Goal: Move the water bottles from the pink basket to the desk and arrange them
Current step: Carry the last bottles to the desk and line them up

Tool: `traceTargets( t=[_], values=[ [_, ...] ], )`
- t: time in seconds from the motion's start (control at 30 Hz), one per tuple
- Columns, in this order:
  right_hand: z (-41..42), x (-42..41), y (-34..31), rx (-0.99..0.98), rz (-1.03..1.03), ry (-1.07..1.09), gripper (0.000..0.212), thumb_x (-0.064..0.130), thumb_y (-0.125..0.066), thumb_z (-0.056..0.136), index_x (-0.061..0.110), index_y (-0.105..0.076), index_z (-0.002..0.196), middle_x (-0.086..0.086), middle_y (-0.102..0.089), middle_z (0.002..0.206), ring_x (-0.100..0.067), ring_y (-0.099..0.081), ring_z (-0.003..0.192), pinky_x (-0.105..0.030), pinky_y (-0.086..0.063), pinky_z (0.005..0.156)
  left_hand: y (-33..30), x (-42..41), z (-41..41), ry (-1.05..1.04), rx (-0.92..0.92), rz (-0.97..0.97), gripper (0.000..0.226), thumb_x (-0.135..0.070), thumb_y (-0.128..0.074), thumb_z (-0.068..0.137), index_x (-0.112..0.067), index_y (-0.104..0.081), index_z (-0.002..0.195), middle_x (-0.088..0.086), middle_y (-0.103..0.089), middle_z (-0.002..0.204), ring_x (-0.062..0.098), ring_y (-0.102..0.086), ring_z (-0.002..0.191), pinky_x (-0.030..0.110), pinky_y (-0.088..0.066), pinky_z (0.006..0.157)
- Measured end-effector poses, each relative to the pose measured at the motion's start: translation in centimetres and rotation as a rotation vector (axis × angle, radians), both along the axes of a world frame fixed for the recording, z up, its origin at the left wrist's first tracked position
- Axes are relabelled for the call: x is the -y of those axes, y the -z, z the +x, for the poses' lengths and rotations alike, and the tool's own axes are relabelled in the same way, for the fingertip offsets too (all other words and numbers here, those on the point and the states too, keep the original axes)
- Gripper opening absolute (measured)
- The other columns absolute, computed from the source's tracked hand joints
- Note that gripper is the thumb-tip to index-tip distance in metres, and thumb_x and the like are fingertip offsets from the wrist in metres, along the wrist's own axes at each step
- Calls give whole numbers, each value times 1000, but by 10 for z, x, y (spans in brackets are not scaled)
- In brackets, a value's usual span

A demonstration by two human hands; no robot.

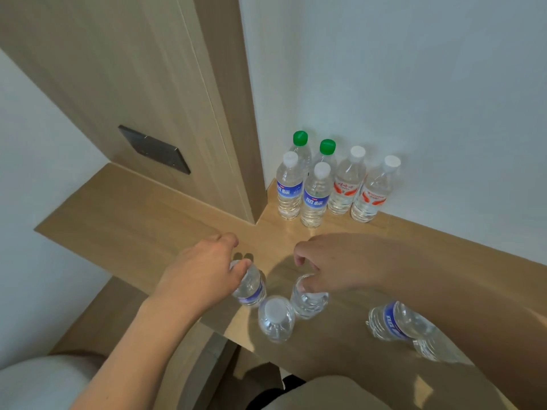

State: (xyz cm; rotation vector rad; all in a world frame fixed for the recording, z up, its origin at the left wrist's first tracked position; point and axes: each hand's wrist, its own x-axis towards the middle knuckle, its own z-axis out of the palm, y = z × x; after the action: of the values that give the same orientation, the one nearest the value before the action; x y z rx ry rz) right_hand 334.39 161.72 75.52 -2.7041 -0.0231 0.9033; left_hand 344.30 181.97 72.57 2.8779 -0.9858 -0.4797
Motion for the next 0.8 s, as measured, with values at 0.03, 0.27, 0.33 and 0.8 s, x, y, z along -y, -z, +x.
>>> traceTargets(
  t=[0.03,0.27,0.33,0.8],
  values=[
    [0,1,0,-10,-14,0,42,49,-58,92,21,-51,123,6,-48,102,-16,-51,97,-34,-42,80,2,0,-4,-11,-14,32,47,-56,-45,94,-24,-50,128,1,-60,122,25,-58,111,36,-49,85],
    [-10,10,-1,-31,-51,68,41,48,-54,95,22,-46,125,8,-45,104,-15,-47,90,-31,-35,73,20,10,-18,-113,-37,-7,31,-45,-49,95,-18,-38,84,1,-50,76,27,-50,75,33,-38,60],
    [-16,19,-2,12,-57,113,42,49,-55,94,21,-47,125,7,-48,103,-15,-47,91,-30,-34,72,18,13,-18,-125,21,-43,32,-47,-51,94,-18,-41,85,1,-51,72,28,-52,71,33,-38,59],
    [-97,81,8,-300,-239,332,58,56,-68,80,19,-59,124,0,-63,118,-22,-61,105,-32,-48,81,-34,96,-16,137,262,-254,29,-45,-55,91,-18,-45,96,14,-66,86,41,-62,81,37,-38,61]
  ],
)
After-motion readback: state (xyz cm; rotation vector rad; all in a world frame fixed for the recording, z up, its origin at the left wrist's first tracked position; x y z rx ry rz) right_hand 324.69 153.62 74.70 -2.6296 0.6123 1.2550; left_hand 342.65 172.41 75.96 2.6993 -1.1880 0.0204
